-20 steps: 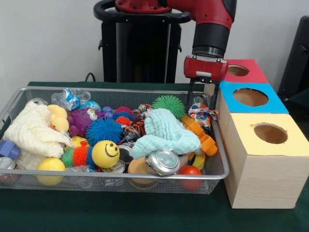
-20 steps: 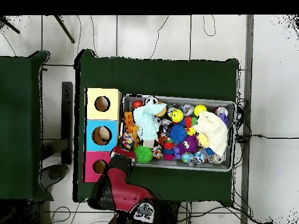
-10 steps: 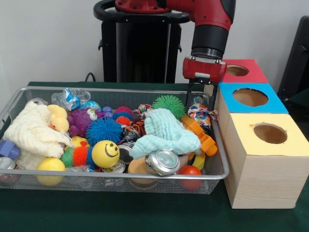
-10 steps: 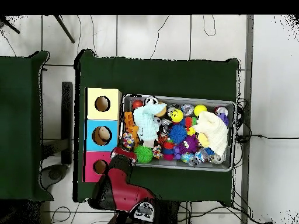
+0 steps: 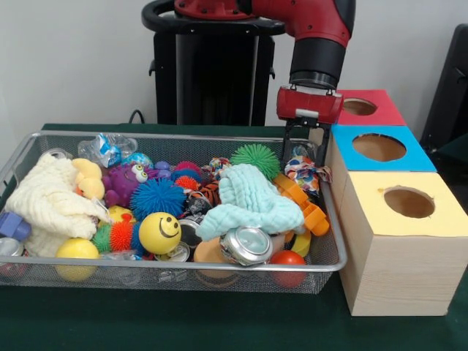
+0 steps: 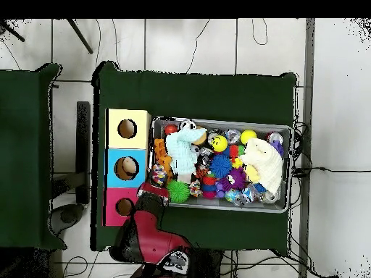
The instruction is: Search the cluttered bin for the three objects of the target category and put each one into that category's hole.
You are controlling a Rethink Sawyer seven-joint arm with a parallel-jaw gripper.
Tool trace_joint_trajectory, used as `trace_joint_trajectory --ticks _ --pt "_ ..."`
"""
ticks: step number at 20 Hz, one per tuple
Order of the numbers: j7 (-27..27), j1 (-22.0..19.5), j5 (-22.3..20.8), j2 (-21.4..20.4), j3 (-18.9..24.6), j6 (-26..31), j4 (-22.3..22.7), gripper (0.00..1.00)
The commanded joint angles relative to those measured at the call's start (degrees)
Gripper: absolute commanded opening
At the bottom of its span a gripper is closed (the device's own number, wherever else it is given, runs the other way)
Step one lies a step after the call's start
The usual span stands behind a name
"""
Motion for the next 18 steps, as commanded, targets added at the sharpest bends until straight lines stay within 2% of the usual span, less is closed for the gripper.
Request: trace_joint_trajectory --ticks 1,12,18 --pt "11.3 -1.1 8.2 9.8 2.3 -4.7 -12.7 1.00" --pt "10.6 -3.0 6.4 11.7 2.6 -7.6 -13.4 1.00" --pt "10.4 -2.6 7.9 12.8 2.5 -10.1 -13.5 1.00"
